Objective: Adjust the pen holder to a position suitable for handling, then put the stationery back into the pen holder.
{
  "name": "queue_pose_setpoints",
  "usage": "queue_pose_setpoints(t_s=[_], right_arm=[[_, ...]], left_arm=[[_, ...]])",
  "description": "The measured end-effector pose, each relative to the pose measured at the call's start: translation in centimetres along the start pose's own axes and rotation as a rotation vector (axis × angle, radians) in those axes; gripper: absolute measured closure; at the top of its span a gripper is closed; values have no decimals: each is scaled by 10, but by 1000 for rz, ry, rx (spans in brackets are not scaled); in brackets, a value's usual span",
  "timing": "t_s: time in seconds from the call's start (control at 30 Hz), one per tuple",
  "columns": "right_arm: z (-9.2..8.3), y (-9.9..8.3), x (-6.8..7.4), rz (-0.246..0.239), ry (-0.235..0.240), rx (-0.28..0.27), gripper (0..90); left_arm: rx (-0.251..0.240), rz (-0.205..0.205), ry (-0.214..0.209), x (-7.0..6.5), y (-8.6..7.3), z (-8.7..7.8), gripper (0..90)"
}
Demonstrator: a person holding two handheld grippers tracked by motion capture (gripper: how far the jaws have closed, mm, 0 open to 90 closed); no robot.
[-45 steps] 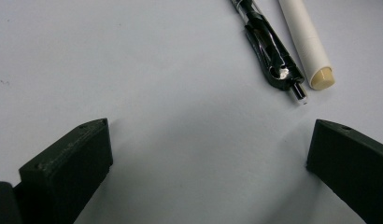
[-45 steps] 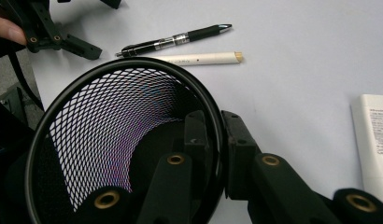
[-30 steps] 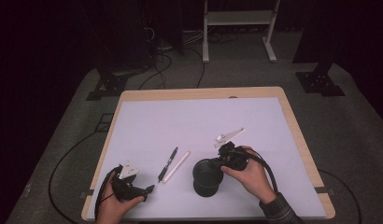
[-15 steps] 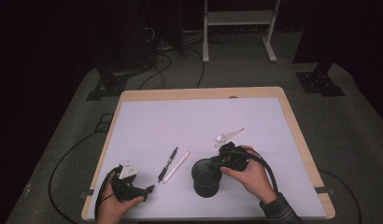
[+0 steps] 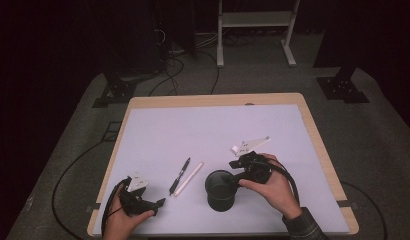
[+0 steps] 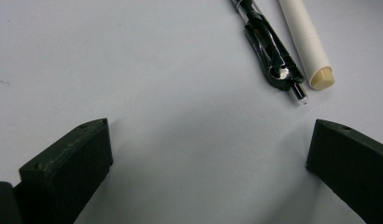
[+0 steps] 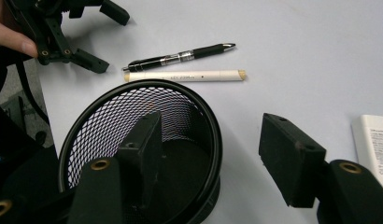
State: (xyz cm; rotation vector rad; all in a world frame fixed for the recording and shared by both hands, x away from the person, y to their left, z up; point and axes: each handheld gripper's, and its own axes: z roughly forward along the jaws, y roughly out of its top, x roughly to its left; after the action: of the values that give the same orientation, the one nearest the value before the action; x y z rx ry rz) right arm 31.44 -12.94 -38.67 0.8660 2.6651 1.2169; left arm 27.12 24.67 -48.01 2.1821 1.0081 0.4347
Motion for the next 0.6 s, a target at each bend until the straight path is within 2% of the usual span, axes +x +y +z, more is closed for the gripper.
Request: queue_pose_setpoints(t_s=[0.2,0.6], right_arm=[[-10,-1,-1,10,-4,-44,322],[-39,-16,-7,49,-46,-102,301]], left_arm=[[1,0,-1,0,0,0,0],[0,-1,-1,0,0,0,0]])
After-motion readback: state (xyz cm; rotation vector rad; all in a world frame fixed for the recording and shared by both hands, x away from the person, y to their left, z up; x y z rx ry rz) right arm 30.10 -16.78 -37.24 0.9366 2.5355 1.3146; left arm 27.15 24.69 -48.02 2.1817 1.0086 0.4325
